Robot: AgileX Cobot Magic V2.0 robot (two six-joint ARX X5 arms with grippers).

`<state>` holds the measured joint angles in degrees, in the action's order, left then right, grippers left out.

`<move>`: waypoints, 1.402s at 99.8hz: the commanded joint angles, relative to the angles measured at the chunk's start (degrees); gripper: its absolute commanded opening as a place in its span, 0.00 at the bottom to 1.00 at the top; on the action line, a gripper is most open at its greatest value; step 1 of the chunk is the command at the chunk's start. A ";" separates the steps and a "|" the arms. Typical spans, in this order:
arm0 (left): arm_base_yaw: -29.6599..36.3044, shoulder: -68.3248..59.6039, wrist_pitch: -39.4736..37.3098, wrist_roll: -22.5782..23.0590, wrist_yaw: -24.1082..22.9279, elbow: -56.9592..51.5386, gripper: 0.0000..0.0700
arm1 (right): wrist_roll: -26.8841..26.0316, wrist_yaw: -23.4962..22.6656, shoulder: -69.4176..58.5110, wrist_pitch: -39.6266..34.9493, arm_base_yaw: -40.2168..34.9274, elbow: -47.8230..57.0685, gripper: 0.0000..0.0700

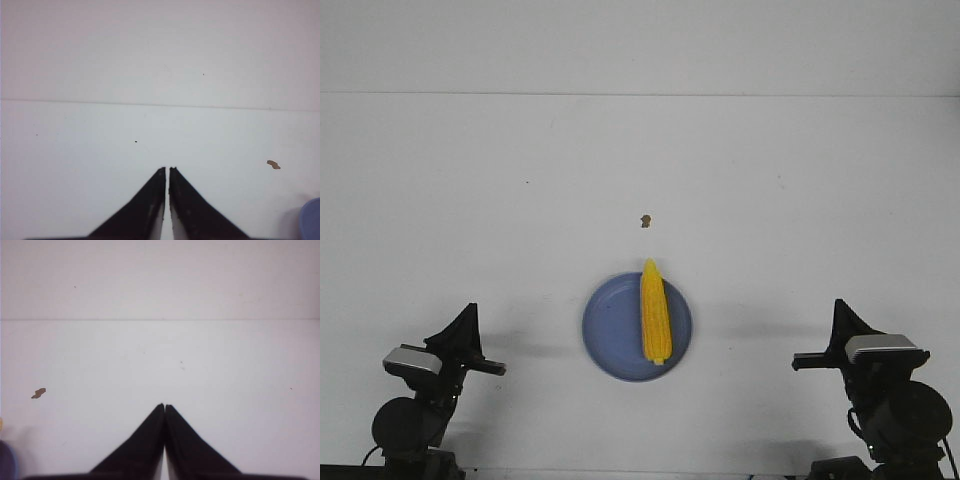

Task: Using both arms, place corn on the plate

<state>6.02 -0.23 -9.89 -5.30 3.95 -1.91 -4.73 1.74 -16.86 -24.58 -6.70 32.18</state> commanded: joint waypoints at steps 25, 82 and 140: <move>0.00 0.04 -0.66 -0.15 -0.07 1.11 0.02 | 2.19 1.68 6.14 3.34 0.48 -5.44 0.00; 0.00 0.04 -0.66 -0.17 -0.07 1.11 0.02 | 2.21 -3.48 16.79 21.42 6.80 -25.51 0.00; 0.00 0.04 -0.66 -0.15 -0.07 1.11 0.02 | 1.99 -3.23 16.79 31.02 7.04 -31.47 0.00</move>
<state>6.02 -0.25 -9.87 -5.30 3.95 -1.91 -2.81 -1.50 -0.14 5.87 0.38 0.84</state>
